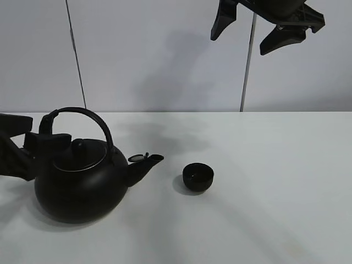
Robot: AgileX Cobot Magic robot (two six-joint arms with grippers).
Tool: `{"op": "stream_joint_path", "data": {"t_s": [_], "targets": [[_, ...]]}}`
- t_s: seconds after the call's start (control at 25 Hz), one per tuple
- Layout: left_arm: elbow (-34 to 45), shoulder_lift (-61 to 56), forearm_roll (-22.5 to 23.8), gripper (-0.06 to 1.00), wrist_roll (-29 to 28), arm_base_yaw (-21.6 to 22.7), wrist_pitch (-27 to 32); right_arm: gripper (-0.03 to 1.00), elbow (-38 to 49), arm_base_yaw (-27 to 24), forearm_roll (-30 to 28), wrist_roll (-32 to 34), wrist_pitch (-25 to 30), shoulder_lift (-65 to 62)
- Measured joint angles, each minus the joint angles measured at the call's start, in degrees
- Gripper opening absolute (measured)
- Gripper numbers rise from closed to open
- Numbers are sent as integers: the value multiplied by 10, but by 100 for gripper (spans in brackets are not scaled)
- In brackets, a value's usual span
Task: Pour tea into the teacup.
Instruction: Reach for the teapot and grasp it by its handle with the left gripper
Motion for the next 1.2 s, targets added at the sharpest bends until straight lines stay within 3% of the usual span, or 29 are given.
{"op": "stream_joint_path", "data": {"t_s": [0.6,1.2], "targets": [[-23,15,-22,57,-1,0,0,62,0,0,0,0,0,0],[-43,16,-17,45,-10,0,2,62,0,0,0,0,0,0]]}}
